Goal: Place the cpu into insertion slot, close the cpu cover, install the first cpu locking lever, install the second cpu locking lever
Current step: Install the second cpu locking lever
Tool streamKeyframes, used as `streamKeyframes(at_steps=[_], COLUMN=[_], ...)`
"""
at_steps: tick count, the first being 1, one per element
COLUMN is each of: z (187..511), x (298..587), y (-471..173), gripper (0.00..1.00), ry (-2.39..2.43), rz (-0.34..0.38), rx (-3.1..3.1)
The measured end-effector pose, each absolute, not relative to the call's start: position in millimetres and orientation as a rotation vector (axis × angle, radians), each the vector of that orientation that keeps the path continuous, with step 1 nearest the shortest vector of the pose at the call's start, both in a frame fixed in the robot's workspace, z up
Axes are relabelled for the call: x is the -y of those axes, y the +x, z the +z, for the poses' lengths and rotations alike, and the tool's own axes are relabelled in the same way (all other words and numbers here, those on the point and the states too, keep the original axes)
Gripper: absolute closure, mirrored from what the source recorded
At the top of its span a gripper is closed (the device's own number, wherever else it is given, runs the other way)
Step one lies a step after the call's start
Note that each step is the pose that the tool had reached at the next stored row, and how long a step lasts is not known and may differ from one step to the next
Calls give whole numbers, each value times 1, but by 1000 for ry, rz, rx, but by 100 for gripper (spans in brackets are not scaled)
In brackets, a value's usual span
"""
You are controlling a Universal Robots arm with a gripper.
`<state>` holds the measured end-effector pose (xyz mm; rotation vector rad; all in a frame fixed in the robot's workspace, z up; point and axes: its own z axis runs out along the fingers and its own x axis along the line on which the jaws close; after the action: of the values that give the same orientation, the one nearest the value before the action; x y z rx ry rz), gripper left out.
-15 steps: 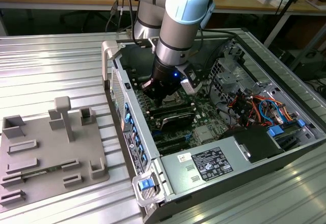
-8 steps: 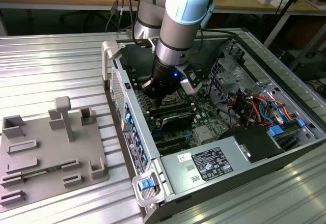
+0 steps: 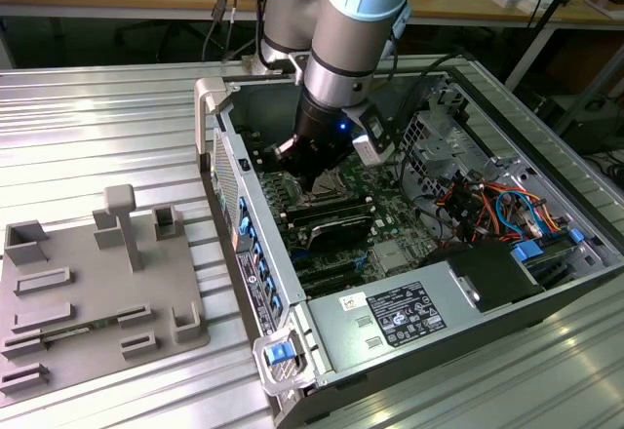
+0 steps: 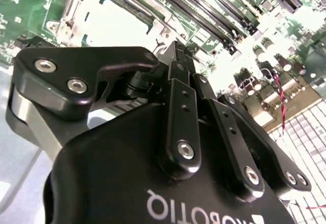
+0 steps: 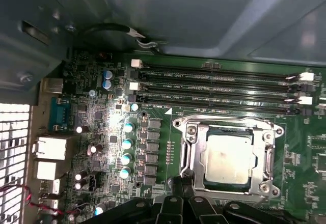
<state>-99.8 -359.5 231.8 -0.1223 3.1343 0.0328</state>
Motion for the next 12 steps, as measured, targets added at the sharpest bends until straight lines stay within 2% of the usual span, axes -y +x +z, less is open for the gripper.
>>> streamKeyframes(at_steps=[12], z=[242], x=[360], y=[-54], gripper=[89], ry=[-122], rz=[33], rx=[-3134])
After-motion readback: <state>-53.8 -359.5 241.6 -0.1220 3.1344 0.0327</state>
